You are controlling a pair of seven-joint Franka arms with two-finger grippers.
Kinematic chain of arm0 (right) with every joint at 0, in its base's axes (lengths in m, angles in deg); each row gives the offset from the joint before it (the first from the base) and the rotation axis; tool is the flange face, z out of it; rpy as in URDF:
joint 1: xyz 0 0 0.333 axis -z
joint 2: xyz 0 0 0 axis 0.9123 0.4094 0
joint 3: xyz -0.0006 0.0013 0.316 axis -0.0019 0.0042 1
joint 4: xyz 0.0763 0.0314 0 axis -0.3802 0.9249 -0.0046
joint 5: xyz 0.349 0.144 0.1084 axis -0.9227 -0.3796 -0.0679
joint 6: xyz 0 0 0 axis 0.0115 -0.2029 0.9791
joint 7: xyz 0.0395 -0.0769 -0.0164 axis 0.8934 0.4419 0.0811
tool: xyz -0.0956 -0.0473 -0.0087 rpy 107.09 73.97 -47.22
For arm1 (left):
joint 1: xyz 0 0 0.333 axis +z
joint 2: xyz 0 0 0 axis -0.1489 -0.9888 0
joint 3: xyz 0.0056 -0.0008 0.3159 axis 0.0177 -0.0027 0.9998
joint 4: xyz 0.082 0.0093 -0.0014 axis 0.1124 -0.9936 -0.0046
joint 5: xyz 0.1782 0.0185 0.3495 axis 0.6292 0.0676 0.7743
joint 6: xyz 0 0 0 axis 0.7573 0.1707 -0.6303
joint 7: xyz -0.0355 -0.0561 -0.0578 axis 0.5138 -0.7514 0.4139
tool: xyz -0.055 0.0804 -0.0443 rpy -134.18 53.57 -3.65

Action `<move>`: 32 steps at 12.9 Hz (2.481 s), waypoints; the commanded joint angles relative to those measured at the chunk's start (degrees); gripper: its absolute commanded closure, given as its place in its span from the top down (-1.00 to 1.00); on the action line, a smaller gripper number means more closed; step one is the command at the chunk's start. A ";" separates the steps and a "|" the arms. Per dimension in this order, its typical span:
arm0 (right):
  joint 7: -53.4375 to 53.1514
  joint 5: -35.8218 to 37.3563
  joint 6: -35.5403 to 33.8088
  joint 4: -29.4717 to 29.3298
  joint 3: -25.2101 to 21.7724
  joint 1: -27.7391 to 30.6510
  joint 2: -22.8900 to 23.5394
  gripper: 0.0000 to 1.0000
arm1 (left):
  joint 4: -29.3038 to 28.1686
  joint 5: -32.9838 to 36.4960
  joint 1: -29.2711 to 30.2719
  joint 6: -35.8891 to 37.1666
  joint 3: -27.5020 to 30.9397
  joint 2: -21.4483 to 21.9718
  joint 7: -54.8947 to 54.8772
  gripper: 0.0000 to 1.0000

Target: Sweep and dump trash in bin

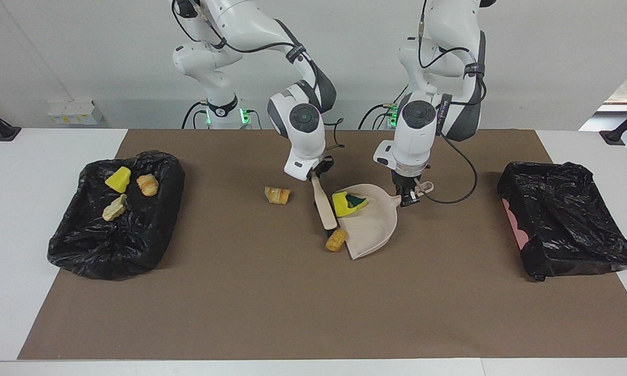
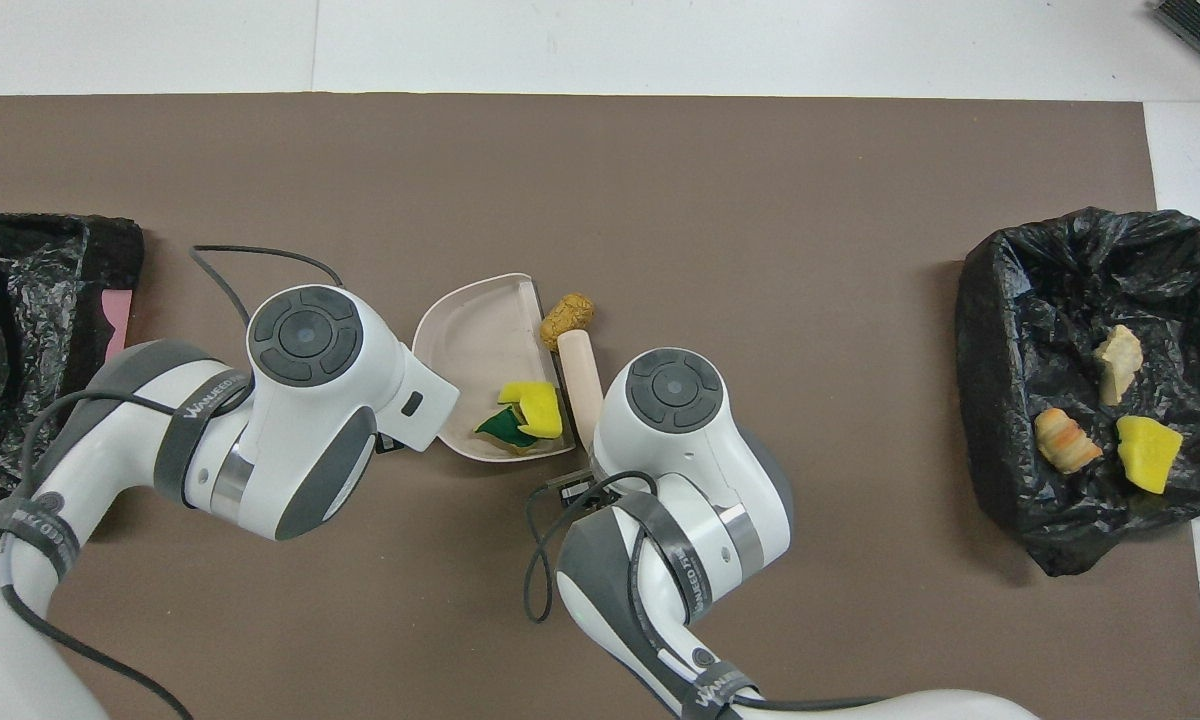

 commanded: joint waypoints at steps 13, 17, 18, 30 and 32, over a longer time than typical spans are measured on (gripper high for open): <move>-15.51 8.00 -26.12 -1.05 -0.73 8.91 -8.53 -1.00 | -5.25 1.00 1.37 -4.07 0.09 3.17 -9.15 -1.00; -24.12 10.99 -27.20 12.19 -0.38 9.80 -17.21 -1.00 | -7.18 1.00 0.67 -5.91 0.09 3.17 -9.15 -1.00; -24.48 10.82 -25.80 16.06 -0.21 9.45 -19.59 -1.00 | -7.10 1.00 0.93 -5.91 0.09 3.17 -9.15 -1.00; -20.65 1.43 -4.52 4.08 1.20 1.80 -5.12 -1.00 | -7.36 1.00 1.02 -3.64 0.09 3.61 -8.53 -1.00; -15.90 -1.66 -1.02 0.99 3.04 1.02 -1.78 -1.00 | -7.62 1.00 1.11 -3.01 0.09 3.78 -8.36 -1.00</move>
